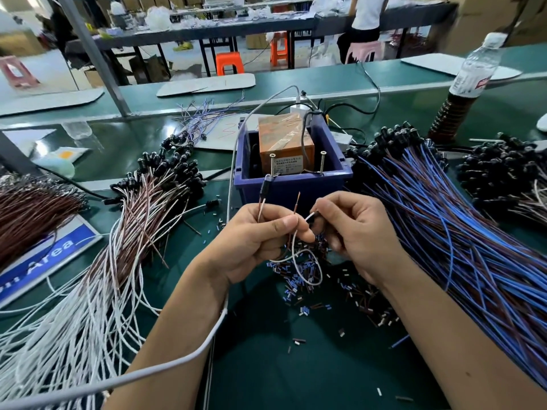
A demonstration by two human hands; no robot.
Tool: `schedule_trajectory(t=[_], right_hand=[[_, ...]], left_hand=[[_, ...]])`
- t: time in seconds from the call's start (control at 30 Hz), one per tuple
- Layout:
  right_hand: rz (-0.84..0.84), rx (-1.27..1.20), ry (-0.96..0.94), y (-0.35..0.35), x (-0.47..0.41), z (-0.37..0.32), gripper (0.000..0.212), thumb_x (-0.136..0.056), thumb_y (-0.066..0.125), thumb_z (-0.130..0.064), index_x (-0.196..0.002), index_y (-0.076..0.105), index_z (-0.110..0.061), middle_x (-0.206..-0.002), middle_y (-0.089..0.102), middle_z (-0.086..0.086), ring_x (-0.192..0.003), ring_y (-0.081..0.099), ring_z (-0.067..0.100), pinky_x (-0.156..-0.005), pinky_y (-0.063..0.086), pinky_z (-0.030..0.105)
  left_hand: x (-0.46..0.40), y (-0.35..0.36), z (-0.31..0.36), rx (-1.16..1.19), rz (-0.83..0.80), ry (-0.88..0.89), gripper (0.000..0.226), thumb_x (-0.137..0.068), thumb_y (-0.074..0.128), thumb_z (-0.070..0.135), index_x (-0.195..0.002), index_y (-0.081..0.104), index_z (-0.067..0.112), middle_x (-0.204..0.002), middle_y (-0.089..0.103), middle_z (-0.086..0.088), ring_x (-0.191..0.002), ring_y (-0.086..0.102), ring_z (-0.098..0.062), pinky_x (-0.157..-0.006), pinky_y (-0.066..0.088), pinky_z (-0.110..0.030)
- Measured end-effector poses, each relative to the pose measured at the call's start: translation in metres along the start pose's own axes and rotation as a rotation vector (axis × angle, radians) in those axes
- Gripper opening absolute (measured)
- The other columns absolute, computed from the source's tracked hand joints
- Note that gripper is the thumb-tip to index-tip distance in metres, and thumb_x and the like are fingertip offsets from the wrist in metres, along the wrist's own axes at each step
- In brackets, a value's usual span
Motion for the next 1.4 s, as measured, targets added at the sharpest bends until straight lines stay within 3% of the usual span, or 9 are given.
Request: schedule_trajectory(t=[0.17, 0.37, 0.47, 0.57, 0.67, 0.8, 1.0, 1.17, 1.4], right_hand=[[0.204, 0.006, -0.042, -0.020, -0.003, -0.005, 0.014, -0.102, 0.067, -0.022, -0.089, 0.071, -0.017, -0.072, 0.070, 0.009, -0.039, 0.044, 0.011, -0.038, 0.033, 0.018], [-0.210, 0.066, 0.028, 0.023, 0.009, 0.000, 0.036, -0.102, 0.055, -0.046, -0.087, 0.070, -0.017, -0.075, 0.072, 0.011, -0.049, 0.053, 0.018, -0.038, 0.033, 0.021], [-0.261, -0.020, 0.031, 0.023, 0.012, -0.006, 0.027, -0.098, 0.063, -0.038, -0.094, 0.070, -0.012, -0.077, 0.073, 0.014, -0.051, 0.053, 0.016, -0.041, 0.035, 0.020], [-0.293, -0.030, 0.003, 0.026, 0.013, -0.007, 0.013, -0.090, 0.076, -0.019, -0.095, 0.071, -0.008, -0.074, 0.074, 0.013, -0.051, 0.053, 0.010, -0.049, 0.041, 0.017], [-0.291, -0.005, -0.055, 0.028, 0.013, -0.006, 0.022, -0.087, 0.080, -0.015, -0.099, 0.073, 0.002, -0.071, 0.072, 0.013, -0.053, 0.051, 0.013, -0.050, 0.041, 0.018], [-0.138, -0.042, -0.169, 0.008, 0.008, -0.016, 0.007, -0.093, 0.076, -0.019, -0.090, 0.073, -0.014, -0.071, 0.070, 0.011, -0.052, 0.049, 0.012, -0.049, 0.041, 0.018], [0.151, 0.057, -0.295, -0.010, 0.004, -0.019, 0.008, -0.096, 0.071, -0.015, -0.103, 0.074, -0.016, -0.072, 0.067, 0.006, -0.055, 0.054, 0.005, -0.054, 0.042, 0.014], [0.178, 0.212, -0.358, -0.004, 0.010, -0.019, 0.039, -0.099, 0.066, -0.008, -0.137, 0.064, -0.014, -0.074, 0.069, 0.005, -0.061, 0.061, 0.008, -0.061, 0.047, 0.016], [0.242, 0.413, -0.405, 0.003, 0.015, -0.019, 0.045, -0.100, 0.063, -0.007, -0.144, 0.060, -0.014, -0.073, 0.067, 0.000, -0.066, 0.063, 0.019, -0.064, 0.052, 0.024]], left_hand=[[0.001, 0.000, 0.003, 0.072, 0.036, 0.064, 0.018, -0.095, 0.064, 0.016, -0.087, 0.079, 0.009, -0.081, 0.075, -0.007, -0.043, 0.027, 0.002, -0.041, 0.025, -0.010], [0.001, 0.000, 0.011, 0.078, 0.121, 0.218, 0.024, -0.092, 0.071, 0.031, -0.093, 0.079, 0.008, -0.051, 0.049, 0.012, -0.041, 0.028, 0.002, -0.042, 0.030, -0.010], [0.002, 0.002, 0.011, 0.109, 0.159, 0.250, 0.019, -0.088, 0.075, 0.028, -0.093, 0.079, 0.009, -0.075, 0.074, -0.003, -0.059, 0.066, -0.009, -0.054, 0.054, -0.019], [0.002, 0.004, 0.011, 0.112, 0.185, 0.244, 0.020, -0.088, 0.070, 0.026, -0.094, 0.079, 0.010, -0.095, 0.078, -0.014, -0.077, 0.076, -0.024, -0.061, 0.061, -0.032], [0.002, 0.007, 0.013, 0.075, 0.145, 0.260, 0.019, -0.093, 0.068, 0.023, -0.098, 0.079, 0.009, -0.103, 0.077, -0.017, -0.059, 0.068, -0.020, -0.053, 0.056, -0.028], [0.003, 0.006, 0.022, 0.072, 0.119, 0.343, 0.016, -0.097, 0.064, 0.011, -0.093, 0.079, 0.011, -0.135, 0.066, -0.019, -0.044, 0.026, -0.001, -0.043, 0.026, -0.014], [0.002, -0.002, 0.022, 0.103, 0.282, 0.362, 0.025, -0.094, 0.057, 0.012, -0.097, 0.082, 0.011, -0.073, 0.066, -0.011, -0.042, 0.026, -0.001, -0.041, 0.023, -0.013], [0.004, -0.010, 0.025, 0.060, 0.483, 0.435, 0.012, -0.090, 0.066, 0.012, -0.088, 0.078, 0.013, -0.069, 0.070, -0.009, -0.039, 0.026, -0.003, -0.041, 0.022, -0.015], [0.015, -0.022, 0.028, -0.054, 0.776, 0.621, 0.009, -0.092, 0.072, 0.013, -0.089, 0.064, 0.012, -0.076, 0.075, -0.015, -0.037, 0.035, -0.004, -0.042, 0.029, -0.017]])
Point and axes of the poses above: each hand's wrist, its own x-axis away from the middle knuckle, its own y-axis out of the palm, z = x × y, the point moved 5 cm from there along -x, towards the middle knuckle
